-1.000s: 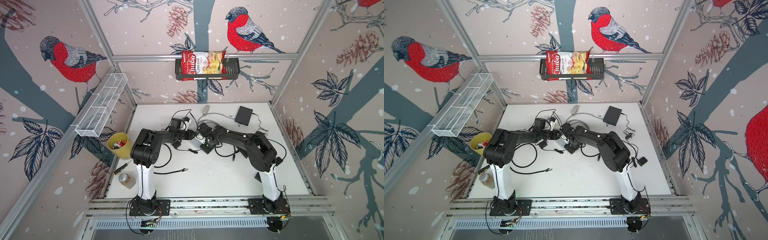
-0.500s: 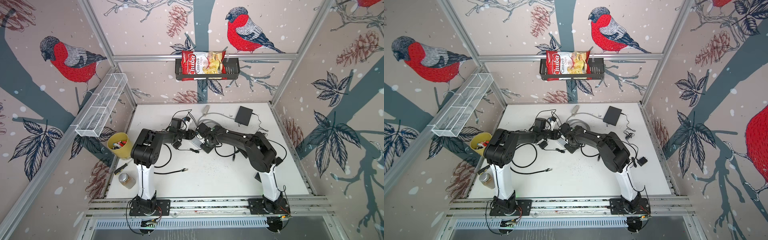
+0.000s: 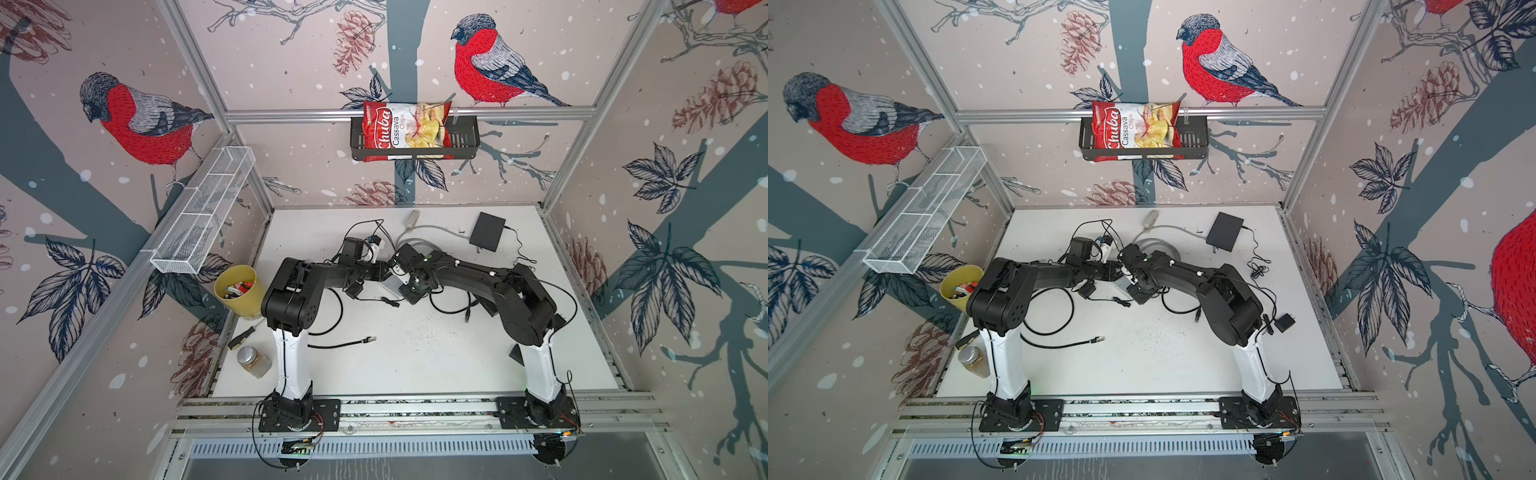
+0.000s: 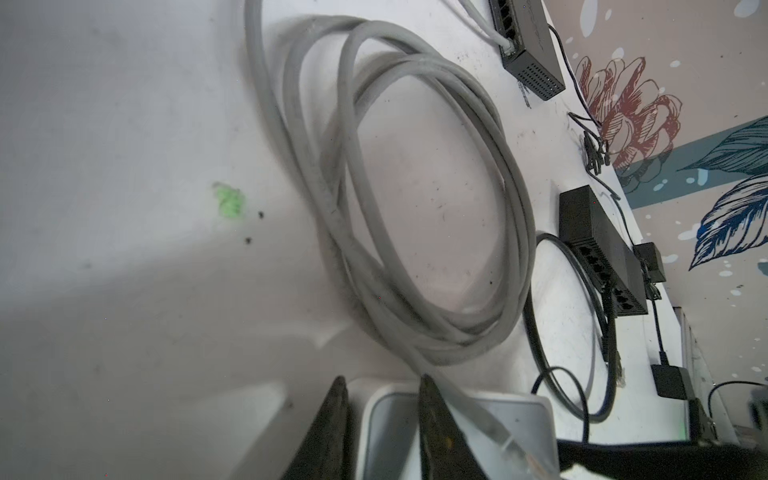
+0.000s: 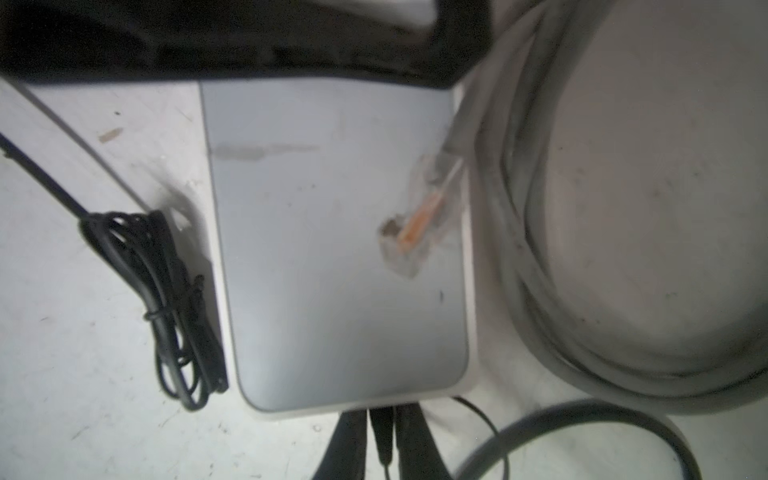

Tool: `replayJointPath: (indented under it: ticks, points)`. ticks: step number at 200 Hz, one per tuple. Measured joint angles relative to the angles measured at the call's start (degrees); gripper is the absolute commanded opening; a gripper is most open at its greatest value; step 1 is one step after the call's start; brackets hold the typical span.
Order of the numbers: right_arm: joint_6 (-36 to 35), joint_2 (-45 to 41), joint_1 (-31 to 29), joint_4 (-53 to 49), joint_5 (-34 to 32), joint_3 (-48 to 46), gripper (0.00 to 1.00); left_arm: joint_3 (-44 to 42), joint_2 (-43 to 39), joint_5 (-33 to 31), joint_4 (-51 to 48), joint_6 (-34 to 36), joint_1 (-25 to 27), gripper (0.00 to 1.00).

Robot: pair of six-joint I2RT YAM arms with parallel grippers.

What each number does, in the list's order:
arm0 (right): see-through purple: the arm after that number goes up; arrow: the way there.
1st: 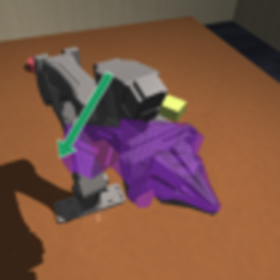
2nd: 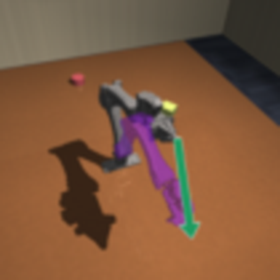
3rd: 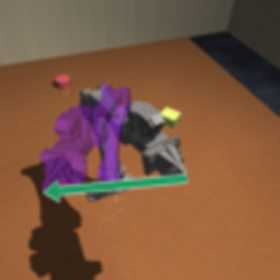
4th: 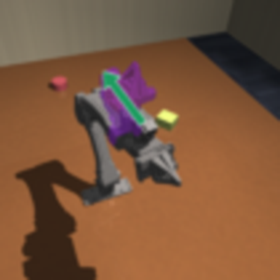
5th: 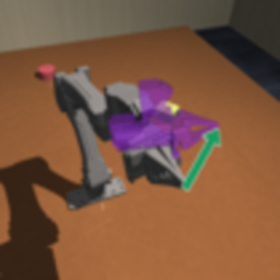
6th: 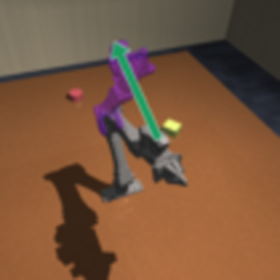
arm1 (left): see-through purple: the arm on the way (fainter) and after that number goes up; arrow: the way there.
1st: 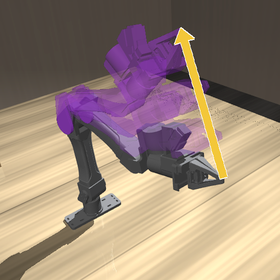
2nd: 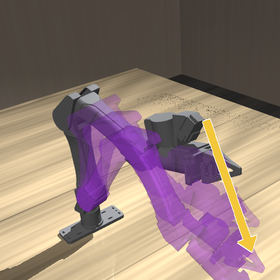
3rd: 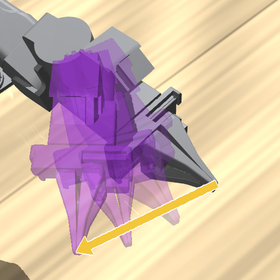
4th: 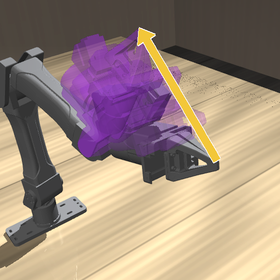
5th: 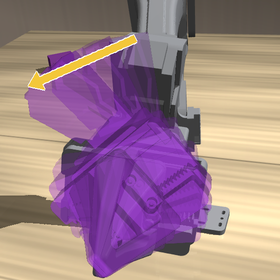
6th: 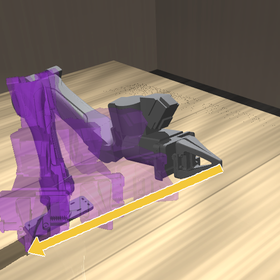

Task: Insert the plug into the switch port
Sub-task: 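Push the barrel plug into the white router's side port with right gripper, then open right gripper off the plug while left gripper moves to the black ethernet cable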

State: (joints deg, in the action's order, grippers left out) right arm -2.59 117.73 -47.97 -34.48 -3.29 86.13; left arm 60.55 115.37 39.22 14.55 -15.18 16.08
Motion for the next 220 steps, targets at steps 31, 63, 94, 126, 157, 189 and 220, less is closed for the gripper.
replayJointPath:
  ticks: [31, 63, 94, 126, 157, 189, 220]
  points:
    - [0.0, -4.6, 1.8, 5.6, 1.7, -5.2, 0.23, -0.8, -1.3, -0.4, -1.0, -1.4, -1.6, 0.31]
    - [0.1, -9.1, 3.1, 6.9, 4.1, -9.0, 0.25, -0.8, -2.3, -0.5, -1.4, -1.6, -1.7, 0.39]
    - [1.1, -11.7, 6.0, 8.9, 7.0, -11.3, 0.25, -1.7, -4.1, -1.4, -1.1, -3.0, -1.7, 0.52]
    - [3.2, -10.3, 5.9, 13.0, 11.1, -11.5, 0.26, -4.1, -10.3, -9.7, -0.9, -6.5, -1.7, 0.56]
    - [5.9, -9.1, 4.0, 17.0, 12.7, -11.9, 0.29, -9.8, -17.9, -23.3, -2.2, -12.6, -1.1, 0.61]
    - [7.3, -10.2, 2.3, 21.4, 12.6, -14.6, 0.30, -15.0, -24.5, -34.6, -6.8, -16.0, 1.4, 0.66]
    - [8.6, -12.3, 1.8, 24.6, 12.6, -16.2, 0.30, -15.8, -28.9, -44.4, -13.1, -18.0, 1.6, 0.71]
